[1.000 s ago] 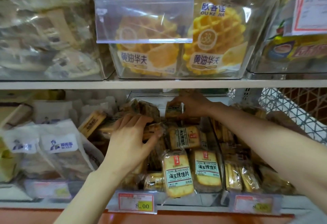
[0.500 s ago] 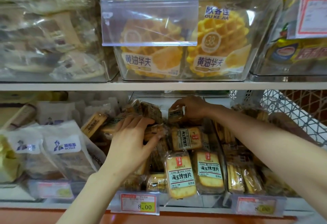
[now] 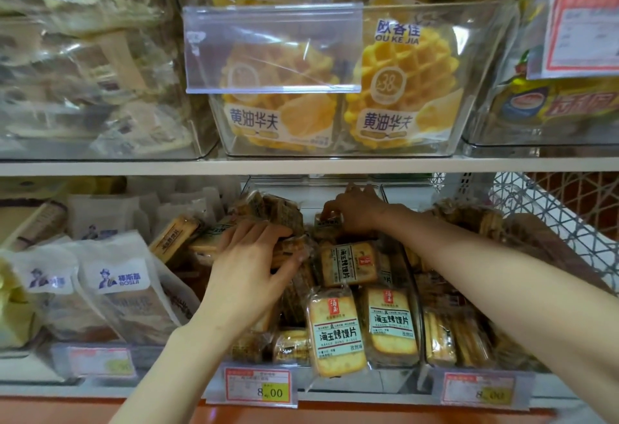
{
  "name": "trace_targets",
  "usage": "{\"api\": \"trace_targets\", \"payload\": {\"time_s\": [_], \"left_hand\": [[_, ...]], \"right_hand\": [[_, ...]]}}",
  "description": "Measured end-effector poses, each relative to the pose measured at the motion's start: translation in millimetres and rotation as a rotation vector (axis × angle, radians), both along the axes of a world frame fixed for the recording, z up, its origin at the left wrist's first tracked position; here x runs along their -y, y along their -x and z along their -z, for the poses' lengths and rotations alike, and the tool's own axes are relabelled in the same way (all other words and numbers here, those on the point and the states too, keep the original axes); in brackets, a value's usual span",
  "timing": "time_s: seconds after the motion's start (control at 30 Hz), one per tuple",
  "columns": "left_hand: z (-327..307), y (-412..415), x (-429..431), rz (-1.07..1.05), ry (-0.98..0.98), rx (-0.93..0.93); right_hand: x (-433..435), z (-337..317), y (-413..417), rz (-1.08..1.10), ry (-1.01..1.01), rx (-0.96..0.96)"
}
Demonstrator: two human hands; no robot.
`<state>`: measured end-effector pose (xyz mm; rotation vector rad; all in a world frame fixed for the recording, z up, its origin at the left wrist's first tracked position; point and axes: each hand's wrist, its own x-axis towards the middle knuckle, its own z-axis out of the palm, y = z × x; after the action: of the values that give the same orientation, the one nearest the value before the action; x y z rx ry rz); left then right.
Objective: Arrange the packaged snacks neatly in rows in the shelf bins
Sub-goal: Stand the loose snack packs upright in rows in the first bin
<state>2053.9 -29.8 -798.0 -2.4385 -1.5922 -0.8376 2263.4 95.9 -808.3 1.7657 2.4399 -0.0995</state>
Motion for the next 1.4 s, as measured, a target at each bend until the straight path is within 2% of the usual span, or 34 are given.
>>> {"api": "trace_targets", "payload": {"time_s": [0.1, 0.23, 0.33, 0.4, 0.47, 0.53, 0.6, 0.67, 0.8, 0.87, 1.07, 1.2, 1.23, 1.27, 1.4], "left_hand": [[0, 0, 0, -0.003, -0.004, 0.006], [0, -1, -1, -0.001, -0.007, -0.008], [-1, -2, -2, 0.004, -0.003, -0.013], [0, -1, -1, 0.005, -0.009, -0.013], [1, 0, -1, 0.008, -0.009, -0.012], [2, -1, -2, 0.010, -0.013, -0.012], [4, -3, -2, 0.009, -0.025, -0.018], [4, -4, -3, 0.008, -0.020, -0.018], [4, -5, -3, 0.003, -0.018, -0.038], [5, -4, -3, 0.009, -0.021, -0.041], [6, -2, -5, 0.024, -0.038, -0.044], [6, -4, -6, 0.026, -0.025, -0.036], [6, -4, -6, 0.028, -0.018, -0.037], [6, -4, -7, 0.029, -0.008, -0.036], [8, -1, -7, 0.036, 0.026, -0.033]], "right_hand": [[2, -6, -7, 0.014, 0.162, -0.110], [6, 5, -3, -0.026, -0.036, 0.005], [2, 3, -6, -0.018, 0.040, -0.030], [1, -1, -13, -0.034, 0.105, -0.140], [3, -9, -22, -0.050, 0.037, -0.348], [10, -24, -35, 0.028, -0.016, -0.558], [16, -35, -49, 0.081, 0.042, -0.647], [20, -36, -52, 0.022, 0.054, -0.545], [9, -15, -33, -0.227, -0.038, -0.041], [1, -6, -28, -0.245, -0.027, 0.136], [-5, -4, -29, -0.223, -0.035, 0.177], [-4, -3, -26, -0.243, -0.116, 0.330], [-2, -6, -26, -0.238, -0.106, 0.311], [0, -8, -29, -0.217, -0.076, 0.214], [36, -42, -46, -0.006, 0.139, -0.629]]}}
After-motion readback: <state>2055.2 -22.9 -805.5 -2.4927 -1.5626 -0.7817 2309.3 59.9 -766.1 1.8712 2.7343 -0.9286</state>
